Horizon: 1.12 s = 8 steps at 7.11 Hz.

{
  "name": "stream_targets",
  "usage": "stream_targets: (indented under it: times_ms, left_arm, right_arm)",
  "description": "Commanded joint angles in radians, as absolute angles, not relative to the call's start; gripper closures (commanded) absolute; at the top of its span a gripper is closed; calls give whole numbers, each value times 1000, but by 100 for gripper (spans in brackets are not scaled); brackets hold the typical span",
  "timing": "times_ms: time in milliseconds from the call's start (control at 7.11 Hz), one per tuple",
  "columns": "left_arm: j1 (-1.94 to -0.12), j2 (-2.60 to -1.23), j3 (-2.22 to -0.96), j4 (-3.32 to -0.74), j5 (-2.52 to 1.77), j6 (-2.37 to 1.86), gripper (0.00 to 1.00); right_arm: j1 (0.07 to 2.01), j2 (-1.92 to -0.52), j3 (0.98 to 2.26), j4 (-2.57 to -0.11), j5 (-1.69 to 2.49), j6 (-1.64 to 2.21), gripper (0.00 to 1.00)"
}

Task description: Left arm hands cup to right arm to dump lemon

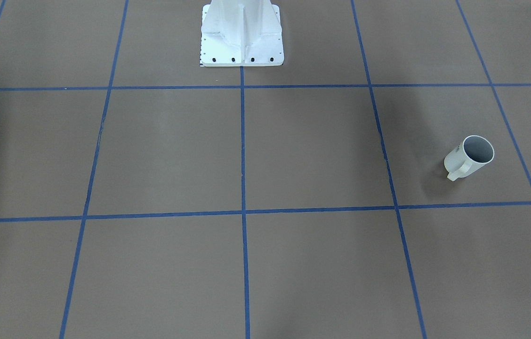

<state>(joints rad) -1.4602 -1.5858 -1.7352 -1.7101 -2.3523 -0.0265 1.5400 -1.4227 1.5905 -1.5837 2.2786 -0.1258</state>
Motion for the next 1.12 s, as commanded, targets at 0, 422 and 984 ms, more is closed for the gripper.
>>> stream_targets:
  times_ms: [0, 422, 984]
  left_arm:
    - [-1577, -1589, -1750, -1548, -2350, 146, 0]
    - [-1618, -1546, -1733, -1494, -2191, 152, 0]
    - [-1624, -1513, -1801, -1497, -2259, 147, 0]
  right_arm:
    - [1594, -1430, 1589, -1670, 2281, -175, 0]
    - [1595, -1451, 1597, -1709, 2189, -166, 0]
    - [1583, -1474, 1609, -1707, 2209, -167, 0]
